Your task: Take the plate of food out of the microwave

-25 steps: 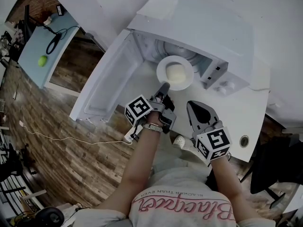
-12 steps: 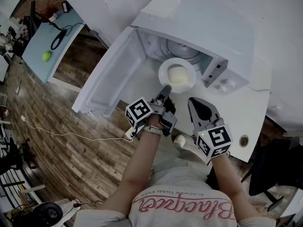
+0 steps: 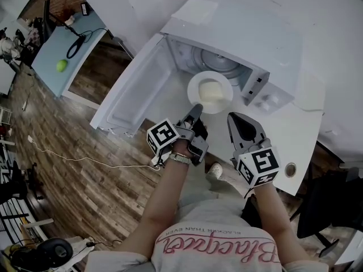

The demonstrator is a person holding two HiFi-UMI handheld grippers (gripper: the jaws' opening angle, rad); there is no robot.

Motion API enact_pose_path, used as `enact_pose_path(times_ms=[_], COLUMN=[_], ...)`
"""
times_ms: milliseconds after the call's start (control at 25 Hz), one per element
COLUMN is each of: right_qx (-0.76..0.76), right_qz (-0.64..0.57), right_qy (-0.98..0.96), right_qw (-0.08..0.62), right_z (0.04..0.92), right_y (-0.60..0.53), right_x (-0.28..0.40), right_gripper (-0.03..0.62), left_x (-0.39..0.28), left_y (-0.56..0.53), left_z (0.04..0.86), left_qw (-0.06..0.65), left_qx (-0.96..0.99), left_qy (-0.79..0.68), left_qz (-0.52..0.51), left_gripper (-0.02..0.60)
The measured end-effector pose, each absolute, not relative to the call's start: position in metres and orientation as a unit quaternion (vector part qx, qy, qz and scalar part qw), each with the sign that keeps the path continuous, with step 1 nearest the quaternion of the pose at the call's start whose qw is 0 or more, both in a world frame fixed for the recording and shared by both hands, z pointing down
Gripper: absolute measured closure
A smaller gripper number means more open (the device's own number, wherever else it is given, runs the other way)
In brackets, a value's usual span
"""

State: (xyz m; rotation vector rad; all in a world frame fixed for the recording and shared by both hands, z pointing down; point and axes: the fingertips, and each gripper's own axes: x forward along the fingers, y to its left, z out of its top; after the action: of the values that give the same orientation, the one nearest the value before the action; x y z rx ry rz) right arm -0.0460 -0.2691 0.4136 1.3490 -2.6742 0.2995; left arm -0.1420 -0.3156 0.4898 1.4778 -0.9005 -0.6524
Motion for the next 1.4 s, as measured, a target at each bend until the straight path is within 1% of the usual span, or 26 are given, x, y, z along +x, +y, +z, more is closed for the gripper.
enact_pose_path(times_ms=[480,1400], right_qx=[0.464,0.496], right_qz=[0.098,0.075], right_qy=[-0.878,-0.862], right_qw=[0.061,0.077], right_z=[0.404,0.361], right_y=[-0.264,-0.267], right_x=[-0.04,-0.06], right_gripper=[0.583,0.583], left_x=[-0.145,-0.179], left_y=[-0.298,-0.289], left_z=[0.465,0.421], left_qw=[0.605,0.611], left_qx=[0.644,0.651], left_qy=[-0.374,-0.348], left_qz=[-0.282,-0.287], left_gripper=[0.563,0.563])
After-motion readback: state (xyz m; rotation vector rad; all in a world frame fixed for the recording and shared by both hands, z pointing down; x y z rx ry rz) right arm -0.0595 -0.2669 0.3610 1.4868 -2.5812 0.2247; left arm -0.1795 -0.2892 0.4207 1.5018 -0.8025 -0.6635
